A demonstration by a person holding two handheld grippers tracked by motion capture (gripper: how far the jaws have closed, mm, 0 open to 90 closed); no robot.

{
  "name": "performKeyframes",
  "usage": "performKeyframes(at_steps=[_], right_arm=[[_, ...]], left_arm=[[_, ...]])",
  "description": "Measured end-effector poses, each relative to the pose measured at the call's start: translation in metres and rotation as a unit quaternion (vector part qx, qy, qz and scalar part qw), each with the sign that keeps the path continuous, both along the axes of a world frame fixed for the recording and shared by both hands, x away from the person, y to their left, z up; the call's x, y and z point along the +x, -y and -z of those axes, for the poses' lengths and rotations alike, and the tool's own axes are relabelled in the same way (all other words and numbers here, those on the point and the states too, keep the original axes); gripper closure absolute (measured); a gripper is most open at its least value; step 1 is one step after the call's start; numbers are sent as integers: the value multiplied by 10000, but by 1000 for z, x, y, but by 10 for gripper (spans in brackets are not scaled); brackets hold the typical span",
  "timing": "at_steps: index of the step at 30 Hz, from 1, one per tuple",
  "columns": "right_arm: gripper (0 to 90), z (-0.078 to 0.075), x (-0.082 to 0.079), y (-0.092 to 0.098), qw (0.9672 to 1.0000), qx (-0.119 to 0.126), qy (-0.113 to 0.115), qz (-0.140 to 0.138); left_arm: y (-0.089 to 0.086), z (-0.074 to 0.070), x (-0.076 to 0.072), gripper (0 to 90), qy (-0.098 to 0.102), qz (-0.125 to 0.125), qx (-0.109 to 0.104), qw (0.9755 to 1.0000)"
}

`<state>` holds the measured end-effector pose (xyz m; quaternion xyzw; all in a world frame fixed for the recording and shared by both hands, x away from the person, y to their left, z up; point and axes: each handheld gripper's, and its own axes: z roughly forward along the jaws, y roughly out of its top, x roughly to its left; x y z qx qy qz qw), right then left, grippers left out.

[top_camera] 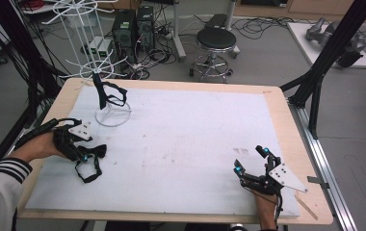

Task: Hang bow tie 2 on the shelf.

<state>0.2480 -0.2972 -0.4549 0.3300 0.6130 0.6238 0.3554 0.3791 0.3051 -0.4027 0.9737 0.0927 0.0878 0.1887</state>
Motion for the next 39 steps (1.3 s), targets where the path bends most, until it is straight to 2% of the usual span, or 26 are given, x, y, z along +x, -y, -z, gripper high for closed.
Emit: performKeyframes(at_steps=[1, 3, 4, 10, 13, 16, 19, 22, 27, 39], right_arm=[[87, 0, 0, 0, 10000, -3, -2, 4], [87, 0, 0, 0, 10000, 25, -12, 7], [86, 0, 0, 0, 10000, 27, -17, 10], [87, 0, 0, 0, 10000, 19, -11, 8], [87, 0, 0, 0, 10000, 8, 7, 1], [87, 0, 0, 0, 10000, 29, -21, 9], [87, 0, 0, 0, 10000, 24, -21, 3], [87, 0, 0, 0, 10000, 23, -22, 6], [87, 0, 0, 0, 10000, 8, -11, 19], [87, 0, 0, 0, 10000, -5, 14, 9]], left_arm=[[0, 1, 0, 356, -39, -52, -47, 10000], [0, 1, 1, 401, -52, 19, 105, 9999], [0, 2, 1, 414, -92, -47, 82, 9999], [0, 3, 2, 492, -156, 3, 203, 9997], [0, 4, 2, 524, -195, -48, 278, 9994], [0, 4, 3, 602, -229, -77, 378, 9990], [1, 5, 3, 670, -326, -79, 347, 9988], [1, 4, 2, 748, -334, -204, 362, 9986], [0, 3, 1, 762, -359, -267, 375, 9983], [-3, 0, -1, 764, -271, -382, 166, 9988]])
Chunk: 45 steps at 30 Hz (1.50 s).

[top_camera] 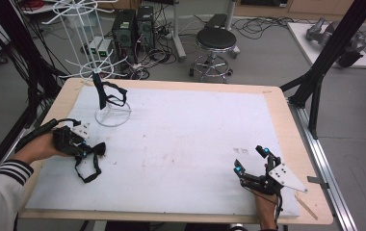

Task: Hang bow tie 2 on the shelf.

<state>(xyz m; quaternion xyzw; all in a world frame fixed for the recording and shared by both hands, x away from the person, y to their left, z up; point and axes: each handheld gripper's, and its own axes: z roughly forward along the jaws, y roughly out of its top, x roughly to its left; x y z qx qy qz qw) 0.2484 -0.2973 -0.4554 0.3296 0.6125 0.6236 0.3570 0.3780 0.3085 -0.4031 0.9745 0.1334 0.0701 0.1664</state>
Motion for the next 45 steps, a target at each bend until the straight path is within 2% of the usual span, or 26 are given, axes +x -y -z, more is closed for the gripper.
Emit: performKeyframes(at_steps=[2, 3, 7, 9, 14, 19, 21, 24, 33, 38, 43, 45], right_arm=[[87, 0, 0, 0, 10000, -13, 12, 2], [86, 0, 0, 0, 10000, -16, 12, 5], [87, 0, 0, 0, 10000, -3, -13, -1], [87, 0, -1, -1, 10000, 9, -21, 3], [87, 0, 0, -1, 10000, -11, -19, 9], [87, 0, 0, -1, 10000, -43, -16, 7], [87, 0, 0, -1, 10000, -37, -30, 13], [87, 0, 0, -1, 10000, -47, -11, 12], [87, 0, 0, -1, 10000, -78, -8, 24], [86, 0, 0, -1, 10000, -62, -5, 24], [87, 0, 0, -1, 10000, -73, -1, 29], [87, 0, 0, -1, 10000, -71, -3, 30]], left_arm=[[-1, -2, -1, 764, 42, -35, -55, 10000], [-1, -2, -2, 764, 72, -99, -154, 9998], [-5, -9, -4, 763, 181, -76, -244, 9995], [-9, -13, -7, 764, 262, -178, -481, 9983], [-16, -22, -13, 764, 394, -285, -723, 9962], [-21, -32, -19, 764, 631, -354, -981, 9925], [-22, -36, -21, 764, 717, -342, -1022, 9916], [-24, -41, -23, 764, 830, -406, -1164, 9889], [-29, -57, -28, 765, 1051, -477, -1477, 9823], [-30, -67, -30, 765, 1184, -522, -1823, 9747], [-30, -78, -32, 765, 1347, -581, -2160, 9653], [-31, -82, -32, 765, 1399, -588, -2217, 9632]])
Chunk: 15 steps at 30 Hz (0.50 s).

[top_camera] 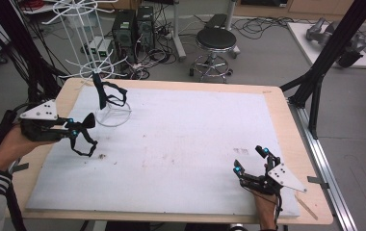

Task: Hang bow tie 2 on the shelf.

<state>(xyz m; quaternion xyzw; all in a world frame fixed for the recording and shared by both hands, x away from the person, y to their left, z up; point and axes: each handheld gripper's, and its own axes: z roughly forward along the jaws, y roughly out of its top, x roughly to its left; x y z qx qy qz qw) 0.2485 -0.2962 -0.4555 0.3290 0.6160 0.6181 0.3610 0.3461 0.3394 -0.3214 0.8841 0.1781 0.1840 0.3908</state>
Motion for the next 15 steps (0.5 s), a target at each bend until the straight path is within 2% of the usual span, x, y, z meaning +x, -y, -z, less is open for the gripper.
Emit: performKeyframes(at_steps=[8, 15], right_arm=[[86, 0, 0, 0, 10000, 23, -24, -7], [87, 0, 0, 0, 10000, 15, -43, -11]], left_arm=[[-3, -8, 0, 766, 162, -162, -384, 9990], [-9, -18, -1, 767, 330, -275, -801, 9959]])
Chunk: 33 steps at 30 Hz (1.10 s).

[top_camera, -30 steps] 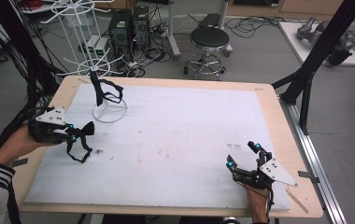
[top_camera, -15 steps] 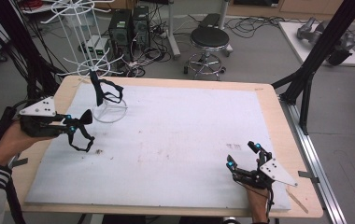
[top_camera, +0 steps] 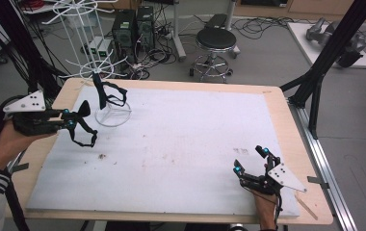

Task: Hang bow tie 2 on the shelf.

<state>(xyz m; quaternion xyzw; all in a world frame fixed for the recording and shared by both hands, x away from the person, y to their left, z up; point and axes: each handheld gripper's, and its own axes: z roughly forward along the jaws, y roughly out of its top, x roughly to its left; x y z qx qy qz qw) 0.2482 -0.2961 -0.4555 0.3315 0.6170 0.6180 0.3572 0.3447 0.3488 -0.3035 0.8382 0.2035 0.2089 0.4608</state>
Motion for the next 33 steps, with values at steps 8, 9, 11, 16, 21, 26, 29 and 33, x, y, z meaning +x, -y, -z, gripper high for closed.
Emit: performKeyframes(at_steps=[8, 9, 11, 16, 21, 26, 29, 33], right_arm=[[87, 0, 0, 0, 10000, -7, -14, 0], [87, 0, 0, 0, 10000, -10, -14, 3], [87, 0, 0, 0, 10000, -13, -10, 1], [87, 0, 0, 0, 10000, -22, 3, -6], [87, 0, 0, 0, 10000, 13, -23, -12], [87, 0, 0, 0, 10000, 7, -31, -10], [87, 0, 0, 0, 10000, 5, -12, -8], [87, 0, 0, 0, 10000, 11, -15, -9]], left_arm=[[-4, -13, 0, 767, 219, -151, -329, 9991], [-4, -15, 0, 767, 248, -162, -357, 9989], [-4, -18, 0, 767, 303, -212, -382, 9986], [-4, -24, 2, 767, 401, -379, -431, 9975], [-6, -28, 5, 767, 459, -512, -510, 9963], [-8, -32, 8, 767, 483, -641, -485, 9956], [-9, -34, 10, 768, 499, -717, -506, 9949], [-9, -35, 12, 768, 506, -865, -577, 9933]])
